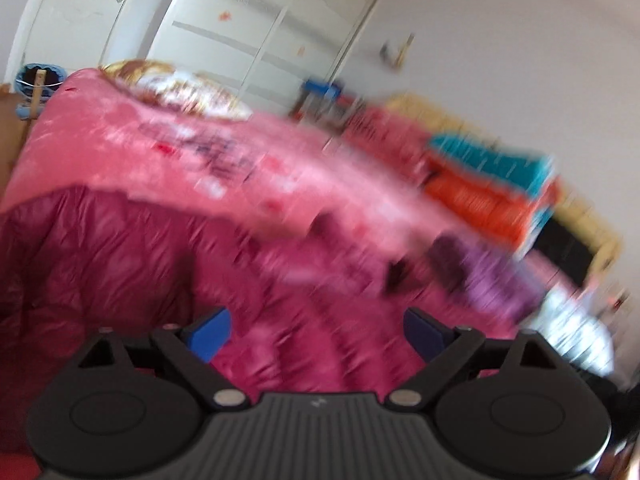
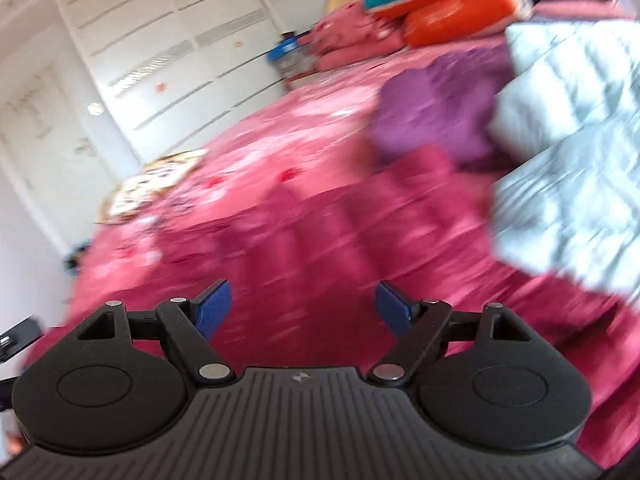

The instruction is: Fold large clothes

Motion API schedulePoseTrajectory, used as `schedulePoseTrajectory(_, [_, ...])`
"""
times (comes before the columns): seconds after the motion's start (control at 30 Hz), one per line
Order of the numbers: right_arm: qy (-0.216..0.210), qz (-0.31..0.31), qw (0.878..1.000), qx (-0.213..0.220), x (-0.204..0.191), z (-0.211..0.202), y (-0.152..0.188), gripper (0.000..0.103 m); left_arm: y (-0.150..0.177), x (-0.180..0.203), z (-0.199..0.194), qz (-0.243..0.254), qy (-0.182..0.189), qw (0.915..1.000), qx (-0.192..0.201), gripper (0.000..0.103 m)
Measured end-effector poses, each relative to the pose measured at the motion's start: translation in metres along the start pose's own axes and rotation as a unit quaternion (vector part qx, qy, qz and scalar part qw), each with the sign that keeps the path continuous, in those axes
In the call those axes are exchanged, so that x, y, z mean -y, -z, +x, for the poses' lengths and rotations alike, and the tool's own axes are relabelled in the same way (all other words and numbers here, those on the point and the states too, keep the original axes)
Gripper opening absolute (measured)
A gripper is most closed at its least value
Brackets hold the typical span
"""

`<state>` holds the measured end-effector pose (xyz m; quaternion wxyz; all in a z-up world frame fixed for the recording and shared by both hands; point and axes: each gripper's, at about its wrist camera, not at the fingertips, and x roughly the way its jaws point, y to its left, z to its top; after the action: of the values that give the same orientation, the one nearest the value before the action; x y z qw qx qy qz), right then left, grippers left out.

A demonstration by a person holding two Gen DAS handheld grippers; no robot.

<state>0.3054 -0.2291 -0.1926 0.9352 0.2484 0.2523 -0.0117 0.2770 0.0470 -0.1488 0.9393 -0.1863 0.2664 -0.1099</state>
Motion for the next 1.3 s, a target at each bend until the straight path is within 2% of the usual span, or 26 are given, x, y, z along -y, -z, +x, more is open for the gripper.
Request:
schedulePoseTrajectory(0.07, [0.013, -0.006, 1.0, -0.016, 0.013, 0.013, 0.001, 0.098, 0.006, -0.001, 0.012, 0.004, -0.03, 0.9991, -0.03, 0.093])
schedulePoseTrajectory(0.17, [0.027, -0.022, 0.999, -0.034, 0.019, 0.028, 0.007, 0.098, 0.012, -0.008, 0.025, -0.002, -0.057, 0.9966, -0.06, 0.093])
schedulePoseTrajectory(0.33, [0.05, -0.07, 0.995, -0.043, 0.005, 0.04, 0.015, 0.1, 0.018, -0.005, 0.027, 0.021, -0.075, 0.9951, -0.061, 0.094])
schedulePoseTrajectory(0.47, [0.062, -0.097, 0.993, -0.031, 0.001, 0.044, 0.025, 0.101, 0.022, -0.001, 0.031, 0.047, -0.088, 0.9933, -0.059, 0.095])
schedulePoseTrajectory(0.63, [0.067, -0.111, 0.991, -0.02, -0.005, 0.042, 0.031, 0.103, 0.021, 0.004, 0.027, 0.053, -0.087, 0.9937, -0.047, 0.095])
schedulePoseTrajectory(0.73, [0.069, -0.109, 0.992, -0.02, -0.002, 0.037, 0.028, 0.103, 0.018, 0.004, 0.011, 0.036, -0.059, 0.9972, -0.028, 0.095])
schedulePoseTrajectory(0.83, [0.081, -0.103, 0.991, -0.023, -0.003, 0.022, 0.026, 0.103, 0.019, 0.01, -0.017, 0.053, -0.045, 0.9975, 0.013, 0.095])
schedulePoseTrajectory(0.97, [0.077, -0.049, 0.996, 0.009, 0.0, -0.021, 0.022, 0.103, 0.018, 0.011, -0.057, 0.04, -0.028, 0.9978, 0.045, 0.095])
schedulePoseTrajectory(1.1, [0.074, -0.022, 0.996, 0.032, 0.004, -0.066, 0.03, 0.103, 0.014, 0.01, -0.092, 0.042, -0.039, 0.996, 0.068, 0.095])
schedulePoseTrajectory(1.2, [0.078, -0.035, 0.996, 0.038, 0.005, -0.092, 0.04, 0.103, 0.012, -0.002, -0.124, 0.037, -0.064, 0.9938, 0.083, 0.095])
schedulePoseTrajectory(1.3, [0.082, -0.063, 0.994, 0.044, 0.001, -0.115, 0.054, 0.103, 0.01, -0.02, -0.16, 0.022, -0.105, 0.9897, 0.095, 0.095])
